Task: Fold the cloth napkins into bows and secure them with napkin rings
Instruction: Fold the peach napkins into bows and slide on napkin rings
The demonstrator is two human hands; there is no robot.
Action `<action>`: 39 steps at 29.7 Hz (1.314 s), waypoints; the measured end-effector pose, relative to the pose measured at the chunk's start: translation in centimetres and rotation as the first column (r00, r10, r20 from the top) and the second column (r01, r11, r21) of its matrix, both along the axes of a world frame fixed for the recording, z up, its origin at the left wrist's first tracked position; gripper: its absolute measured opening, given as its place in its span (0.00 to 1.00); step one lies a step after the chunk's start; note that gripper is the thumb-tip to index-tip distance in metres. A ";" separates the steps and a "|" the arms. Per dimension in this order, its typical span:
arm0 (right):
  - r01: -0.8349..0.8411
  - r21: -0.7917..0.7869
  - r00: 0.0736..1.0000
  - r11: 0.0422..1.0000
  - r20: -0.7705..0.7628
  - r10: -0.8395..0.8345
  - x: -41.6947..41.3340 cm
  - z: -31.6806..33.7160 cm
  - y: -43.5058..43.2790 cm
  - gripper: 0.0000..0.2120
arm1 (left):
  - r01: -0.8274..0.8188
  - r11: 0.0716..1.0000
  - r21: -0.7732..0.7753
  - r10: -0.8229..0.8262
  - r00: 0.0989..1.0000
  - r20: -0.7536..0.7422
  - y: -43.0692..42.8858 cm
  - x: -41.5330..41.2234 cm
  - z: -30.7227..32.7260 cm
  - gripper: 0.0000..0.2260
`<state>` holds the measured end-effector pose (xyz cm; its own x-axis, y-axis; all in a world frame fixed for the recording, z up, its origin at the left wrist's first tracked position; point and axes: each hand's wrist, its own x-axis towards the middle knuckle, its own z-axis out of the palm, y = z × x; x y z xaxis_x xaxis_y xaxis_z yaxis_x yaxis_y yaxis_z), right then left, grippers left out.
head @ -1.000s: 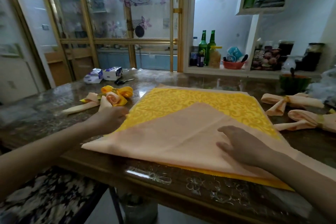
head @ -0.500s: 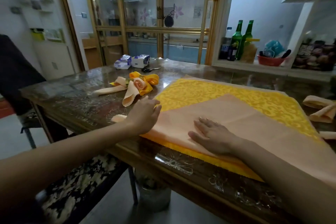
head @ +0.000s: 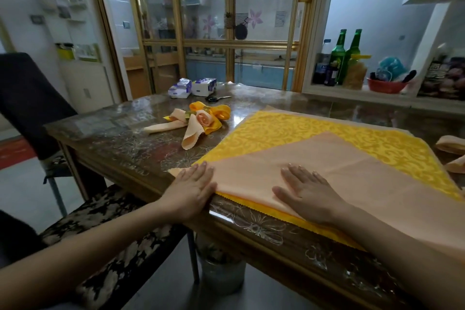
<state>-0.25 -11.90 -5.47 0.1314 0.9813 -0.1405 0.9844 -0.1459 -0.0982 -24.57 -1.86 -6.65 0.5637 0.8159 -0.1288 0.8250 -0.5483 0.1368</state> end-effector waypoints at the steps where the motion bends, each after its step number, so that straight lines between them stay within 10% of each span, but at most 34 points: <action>1: -0.003 0.002 1.000 1.000 -0.004 0.003 -0.1 0.1 0.0 0.33 | -0.040 0.999 -0.014 0.041 0.999 0.003 0.3 -0.6 0.0 0.25; 6: 0.001 0.016 1.000 1.000 -0.009 -0.001 -0.6 0.7 -0.3 0.32 | -0.291 0.955 0.051 0.294 0.953 -0.075 1.3 -0.1 4.0 0.23; 11: 0.004 0.149 0.999 0.989 -0.038 0.002 -1.0 0.7 -0.6 0.31 | 0.135 0.982 0.134 -0.164 0.956 0.244 -3.9 9.3 6.4 0.22; 14: 0.001 0.072 1.000 0.997 0.011 -0.002 -1.1 -0.4 -1.2 0.31 | 0.302 0.946 0.121 -0.313 0.945 0.090 -5.5 11.9 2.6 0.22; 28: 0.293 -0.095 0.952 0.951 -0.058 -0.300 7.7 1.4 -11.5 0.31 | 0.270 0.962 -0.026 -0.269 0.962 0.055 -4.6 11.7 1.6 0.29; 33: 0.507 0.222 0.848 0.833 -0.301 -0.436 11.7 3.2 -8.4 0.16 | 0.174 0.979 -0.103 -0.159 0.978 0.139 0.8 16.2 6.1 0.18; 39: 0.614 0.159 0.786 0.773 -0.027 -0.618 16.3 2.3 -2.9 0.25 | 0.008 0.990 -0.143 0.009 0.993 0.117 7.2 24.3 6.1 0.22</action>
<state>16.08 -14.80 -3.17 0.7163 0.6976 0.0142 0.6917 -0.7072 -0.1464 -0.26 5.34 -0.50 0.5816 0.7940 -0.1768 0.7987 -0.5161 0.3094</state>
